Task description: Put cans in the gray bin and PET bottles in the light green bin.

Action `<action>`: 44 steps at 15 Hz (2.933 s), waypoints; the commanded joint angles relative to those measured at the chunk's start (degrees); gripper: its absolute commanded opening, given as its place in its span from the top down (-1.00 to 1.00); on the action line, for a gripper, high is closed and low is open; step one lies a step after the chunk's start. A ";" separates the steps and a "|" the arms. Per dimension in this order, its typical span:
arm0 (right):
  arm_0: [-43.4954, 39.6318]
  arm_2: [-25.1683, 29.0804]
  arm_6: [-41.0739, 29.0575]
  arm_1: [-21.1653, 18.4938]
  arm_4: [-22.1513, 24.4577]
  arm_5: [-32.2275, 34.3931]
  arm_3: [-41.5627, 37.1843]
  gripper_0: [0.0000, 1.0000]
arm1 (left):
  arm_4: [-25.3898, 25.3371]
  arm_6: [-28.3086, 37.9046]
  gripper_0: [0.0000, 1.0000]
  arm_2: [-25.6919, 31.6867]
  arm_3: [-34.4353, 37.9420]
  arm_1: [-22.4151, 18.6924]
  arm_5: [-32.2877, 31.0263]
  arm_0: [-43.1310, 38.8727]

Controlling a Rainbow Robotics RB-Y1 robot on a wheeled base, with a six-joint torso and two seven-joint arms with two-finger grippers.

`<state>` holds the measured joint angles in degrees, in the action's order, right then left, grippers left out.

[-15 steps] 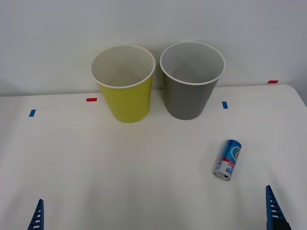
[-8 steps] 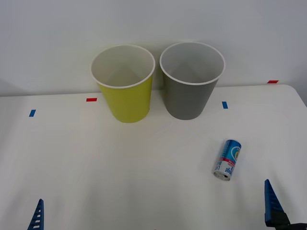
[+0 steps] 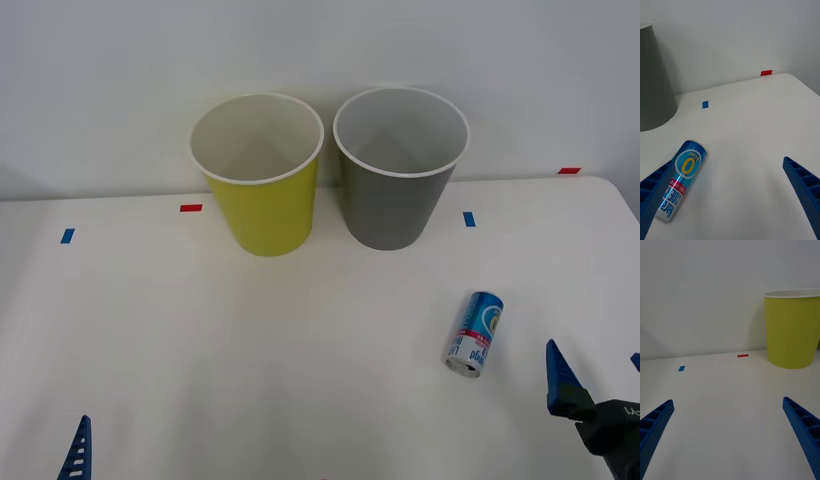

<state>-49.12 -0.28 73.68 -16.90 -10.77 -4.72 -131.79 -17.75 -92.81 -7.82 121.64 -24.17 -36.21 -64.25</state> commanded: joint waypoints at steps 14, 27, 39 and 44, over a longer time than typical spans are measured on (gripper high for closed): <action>19.24 1.95 -22.09 -1.29 4.00 -66.91 -18.21 -1.00 | 0.00 0.00 -1.00 0.00 0.00 0.00 0.00 0.00; 38.84 5.29 -26.84 -10.26 -13.75 -81.06 -7.34 -1.00 | 0.00 0.00 -1.00 0.00 0.00 0.00 0.00 0.00; 48.86 0.01 -31.58 -19.31 -20.52 -81.06 3.20 -1.00 | 0.00 0.00 -1.00 0.00 0.00 0.00 0.00 0.00; 49.65 -1.30 -32.55 -21.60 -20.26 -81.06 3.03 -1.00 | 0.00 0.00 -1.00 0.00 0.00 0.00 0.00 0.00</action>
<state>0.13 -1.15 41.35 -37.94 -31.08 -85.80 -128.73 -17.75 -92.81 -7.82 121.64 -24.17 -36.21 -64.25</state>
